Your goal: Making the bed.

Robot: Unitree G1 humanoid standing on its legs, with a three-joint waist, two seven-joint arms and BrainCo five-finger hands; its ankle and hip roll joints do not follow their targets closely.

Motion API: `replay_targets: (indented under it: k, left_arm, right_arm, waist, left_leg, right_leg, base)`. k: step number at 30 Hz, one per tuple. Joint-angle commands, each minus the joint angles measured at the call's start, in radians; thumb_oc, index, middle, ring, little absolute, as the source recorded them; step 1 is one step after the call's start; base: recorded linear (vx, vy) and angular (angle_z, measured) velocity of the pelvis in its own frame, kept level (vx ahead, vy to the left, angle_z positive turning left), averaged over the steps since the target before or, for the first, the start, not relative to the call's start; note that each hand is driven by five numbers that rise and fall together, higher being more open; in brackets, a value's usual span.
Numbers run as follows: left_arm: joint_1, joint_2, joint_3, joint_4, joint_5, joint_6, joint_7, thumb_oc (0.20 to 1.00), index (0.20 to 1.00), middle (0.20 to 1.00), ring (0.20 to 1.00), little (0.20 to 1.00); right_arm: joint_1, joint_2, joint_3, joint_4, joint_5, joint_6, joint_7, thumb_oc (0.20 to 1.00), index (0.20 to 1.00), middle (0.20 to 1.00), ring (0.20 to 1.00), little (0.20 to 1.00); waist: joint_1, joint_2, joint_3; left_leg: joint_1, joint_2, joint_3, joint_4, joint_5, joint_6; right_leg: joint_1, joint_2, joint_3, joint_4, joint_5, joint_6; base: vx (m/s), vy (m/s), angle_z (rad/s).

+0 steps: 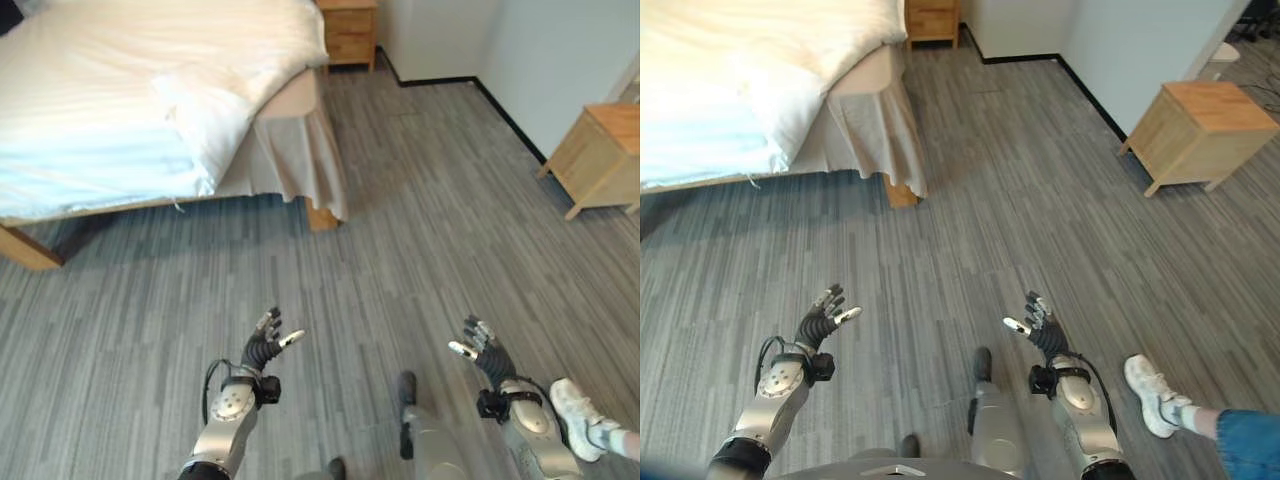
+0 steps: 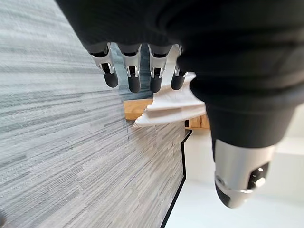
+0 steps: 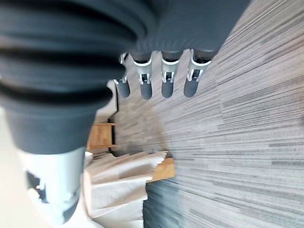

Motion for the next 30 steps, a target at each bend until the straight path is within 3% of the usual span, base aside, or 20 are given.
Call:
replay_targets:
  k: [1, 2, 3, 4, 5, 7, 8, 9, 11, 12, 13, 16, 17, 18, 20, 22, 24, 27, 28, 30]
  left_arm:
    - [0.027, 0.029, 0.014, -0.111, 0.047, -0.062, -0.02, 1.0, 1.0, 1.0, 1.0, 1.0]
    - [0.028, 0.028, 0.014, -0.112, 0.047, -0.062, -0.02, 1.0, 1.0, 1.0, 1.0, 1.0]
    - [0.031, 0.024, 0.006, -0.116, 0.049, -0.062, -0.026, 1.0, 1.0, 1.0, 1.0, 1.0]
    - [0.023, 0.011, 0.0, -0.091, 0.042, -0.06, -0.023, 1.0, 1.0, 1.0, 1.0, 1.0]
    - [0.015, -0.001, 0.001, -0.089, 0.019, -0.056, -0.011, 1.0, 1.0, 1.0, 1.0, 1.0]
    - [0.004, 0.003, -0.002, -0.102, -0.032, -0.055, -0.016, 1.0, 1.0, 1.0, 1.0, 1.0]
    - [0.003, 0.004, -0.002, -0.102, -0.032, -0.055, -0.016, 1.0, 1.0, 1.0, 1.0, 1.0]
    - [-0.023, 0.01, -0.004, -0.102, -0.031, -0.05, -0.01, 1.0, 1.0, 1.0, 1.0, 1.0]
    - [-0.051, 0.002, -0.019, -0.091, -0.062, -0.051, -0.016, 1.0, 1.0, 1.0, 1.0, 1.0]
    - [-0.052, 0.002, -0.02, -0.09, -0.062, -0.052, -0.016, 1.0, 1.0, 1.0, 1.0, 1.0]
    - [-0.06, 0.002, -0.033, -0.087, -0.076, -0.057, -0.029, 1.0, 1.0, 1.0, 1.0, 1.0]
    - [-0.059, -0.001, -0.047, -0.09, -0.075, -0.063, -0.05, 1.0, 1.0, 1.0, 1.0, 1.0]
    - [-0.059, -0.001, -0.047, -0.09, -0.075, -0.063, -0.05, 1.0, 1.0, 1.0, 1.0, 1.0]
    - [-0.042, -0.003, -0.042, -0.097, -0.07, -0.066, -0.06, 1.0, 1.0, 1.0, 1.0, 1.0]
    - [-0.016, -0.001, -0.023, -0.122, -0.065, -0.062, -0.072, 1.0, 1.0, 1.0, 1.0, 1.0]
    - [-0.006, 0.0, -0.021, -0.126, -0.069, -0.063, -0.077, 1.0, 1.0, 1.0, 1.0, 1.0]
    - [0.029, -0.001, 0.0, -0.147, -0.087, -0.069, -0.096, 1.0, 1.0, 1.0, 1.0, 1.0]
    - [0.045, 0.016, -0.012, -0.152, -0.103, -0.066, -0.131, 1.0, 1.0, 1.0, 1.0, 1.0]
    - [0.04, 0.03, -0.011, -0.16, -0.126, -0.066, -0.13, 1.0, 1.0, 1.0, 1.0, 1.0]
    - [0.039, 0.039, -0.001, -0.169, -0.144, -0.069, -0.127, 1.0, 1.0, 1.0, 1.0, 1.0]
  right_arm:
    - [-0.027, -0.044, -0.042, -0.042, -0.03, -0.052, 0.039, 1.0, 1.0, 1.0, 1.0, 1.0]
    - [-0.027, -0.044, -0.042, -0.042, -0.03, -0.052, 0.04, 1.0, 1.0, 1.0, 1.0, 1.0]
    - [-0.026, -0.05, -0.045, -0.039, -0.029, -0.05, 0.043, 1.0, 1.0, 1.0, 1.0, 1.0]
    - [-0.044, -0.062, -0.042, -0.014, -0.016, -0.051, 0.034, 1.0, 1.0, 1.0, 1.0, 1.0]
    - [-0.057, -0.067, -0.043, -0.011, 0.026, -0.057, 0.018, 1.0, 1.0, 1.0, 1.0, 1.0]
    - [-0.071, -0.077, -0.038, -0.013, 0.071, -0.069, 0.017, 1.0, 1.0, 1.0, 1.0, 1.0]
    - [-0.072, -0.077, -0.038, -0.013, 0.071, -0.069, 0.017, 1.0, 1.0, 1.0, 1.0, 1.0]
    - [-0.093, -0.103, -0.039, -0.016, 0.04, -0.059, -0.009, 1.0, 1.0, 1.0, 1.0, 1.0]
    - [-0.1, -0.109, -0.053, -0.016, 0.049, -0.06, -0.029, 1.0, 1.0, 1.0, 1.0, 1.0]
    - [-0.1, -0.108, -0.054, -0.016, 0.049, -0.06, -0.029, 1.0, 1.0, 1.0, 1.0, 1.0]
    - [-0.078, -0.105, -0.083, -0.041, 0.068, -0.072, -0.025, 1.0, 1.0, 1.0, 1.0, 1.0]
    - [-0.056, -0.102, -0.096, -0.041, 0.051, -0.074, -0.014, 1.0, 1.0, 1.0, 1.0, 1.0]
    - [-0.056, -0.102, -0.096, -0.041, 0.051, -0.074, -0.014, 1.0, 1.0, 1.0, 1.0, 1.0]
    - [-0.054, -0.094, -0.093, -0.02, 0.035, -0.071, -0.006, 1.0, 1.0, 1.0, 1.0, 1.0]
    - [-0.048, -0.089, -0.098, -0.026, 0.027, -0.066, 0.008, 1.0, 1.0, 1.0, 1.0, 1.0]
    - [-0.046, -0.087, -0.096, -0.027, 0.024, -0.064, 0.011, 1.0, 1.0, 1.0, 1.0, 1.0]
    - [-0.045, -0.072, -0.083, -0.033, 0.014, -0.059, 0.03, 1.0, 1.0, 1.0, 1.0, 1.0]
    - [-0.061, -0.044, -0.075, -0.02, 0.011, -0.064, 0.031, 1.0, 1.0, 1.0, 1.0, 1.0]
    - [-0.078, -0.02, -0.069, -0.02, 0.043, -0.067, 0.031, 1.0, 1.0, 1.0, 1.0, 1.0]
    - [-0.08, -0.016, -0.067, -0.026, 0.041, -0.065, 0.036, 1.0, 1.0, 1.0, 1.0, 1.0]
  waist:
    - [-0.021, 0.038, -0.08]
    - [-0.021, 0.04, -0.081]
    - [-0.024, 0.049, -0.091]
    - [-0.025, 0.045, -0.096]
    - [-0.011, 0.036, -0.085]
    - [0.019, -0.007, -0.049]
    - [0.017, -0.011, -0.051]
    - [0.055, -0.025, -0.029]
    - [0.077, -0.032, -0.02]
    - [0.078, -0.035, -0.022]
    - [0.082, -0.02, -0.024]
    - [0.095, -0.003, -0.047]
    - [0.094, -0.004, -0.049]
    - [0.114, 0.017, -0.067]
    - [0.12, 0.023, -0.082]
    - [0.127, 0.022, -0.086]
    - [0.131, 0.019, -0.112]
    - [0.159, -0.018, -0.137]
    - [0.159, -0.021, -0.117]
    - [0.149, -0.012, -0.1]
  left_leg:
    - [0.237, 0.027, -0.022, -0.032, 0.081, -0.078]
    - [0.236, 0.028, -0.022, -0.03, 0.08, -0.079]
    - [0.218, 0.043, -0.019, 0.035, 0.142, -0.106]
    - [0.118, 0.056, 0.03, 0.307, 0.349, -0.195]
    - [0.033, 0.06, 0.073, 0.49, 0.395, -0.207]
    - [-0.105, 0.087, 0.175, 0.751, 0.408, -0.178]
    - [-0.109, 0.083, 0.174, 0.751, 0.411, -0.177]
    - [-0.206, 0.152, 0.272, 0.781, 0.379, -0.152]
    - [-0.309, 0.217, 0.341, 0.694, 0.359, -0.146]
    - [-0.31, 0.214, 0.343, 0.69, 0.363, -0.144]
    - [-0.335, 0.224, 0.37, 0.519, 0.357, -0.155]
    - [-0.376, 0.138, 0.394, 0.247, 0.373, -0.138]
    - [-0.375, 0.136, 0.395, 0.239, 0.378, -0.137]
    - [-0.384, 0.088, 0.406, 0.065, 0.404, -0.137]
    - [-0.381, 0.093, 0.498, 0.003, 0.448, -0.143]
    - [-0.372, 0.092, 0.51, 0.0, 0.453, -0.141]
    - [-0.321, 0.069, 0.519, -0.022, 0.4, -0.097]
    - [-0.277, 0.029, 0.54, -0.003, 0.322, -0.044]
    - [-0.227, 0.001, 0.534, -0.004, 0.283, -0.001]
    - [-0.187, 0.003, 0.51, -0.022, 0.269, 0.013]
  right_leg:
    - [0.011, 0.044, -0.057, -0.009, 0.232, -0.002]
    - [0.01, 0.045, -0.057, -0.007, 0.231, -0.002]
    - [0.023, 0.053, -0.064, 0.005, 0.216, -0.013]
    - [0.081, 0.055, -0.09, 0.029, 0.181, -0.05]
    - [0.141, 0.06, -0.104, 0.013, 0.155, -0.073]
    - [0.245, 0.065, -0.111, -0.018, 0.106, -0.123]
    - [0.241, 0.061, -0.112, -0.018, 0.107, -0.122]
    - [0.323, 0.077, -0.11, -0.044, 0.064, -0.141]
    - [0.382, 0.069, -0.109, -0.068, 0.038, -0.142]
    - [0.379, 0.065, -0.109, -0.068, 0.039, -0.141]
    - [0.422, 0.069, -0.11, -0.08, 0.019, -0.132]
    - [0.478, 0.078, -0.108, -0.09, -0.02, -0.116]
    - [0.476, 0.076, -0.108, -0.09, -0.018, -0.115]
    - [0.518, 0.105, -0.099, -0.096, -0.043, -0.106]
    - [0.565, 0.113, -0.104, -0.097, -0.067, -0.101]
    - [0.569, 0.11, -0.096, -0.097, -0.066, -0.099]
    - [0.598, 0.095, -0.105, -0.088, -0.105, -0.085]
    - [0.573, 0.007, -0.113, 0.089, -0.035, -0.027]
    - [0.483, -0.04, -0.084, 0.361, 0.149, 0.023]
    - [0.42, -0.047, -0.077, 0.486, 0.171, 0.026]
  base:
    - [0.31, -0.106, 1.16]
    - [0.3, -0.119, 0.73]
    - [0.44, -0.241, 0.48]
    - [0.63, -0.356, 0.35]
    - [0.63, -0.43, 0.48]
    - [0.36, -0.356, 0.27]
    - [0.41, -0.363, -0.34]
    - [0.42, -0.264, -0.28]
    - [0.42, -0.185, -0.17]
    - [0.44, -0.032, -0.01]
    - [0.44, 0.008, 0.06]
    - [0.46, 0.035, 0.16]
    - [0.47, 0.037, 0.08]
    - [0.47, 0.019, -0.18]
    - [0.55, 0.001, -0.25]
    - [0.27, 0.009, -0.35]
    - [0.47, 0.072, 0.0]
    - [0.39, 0.111, 0.26]
    - [0.43, 0.193, -0.05]
    - [0.31, 0.096, 0.35]
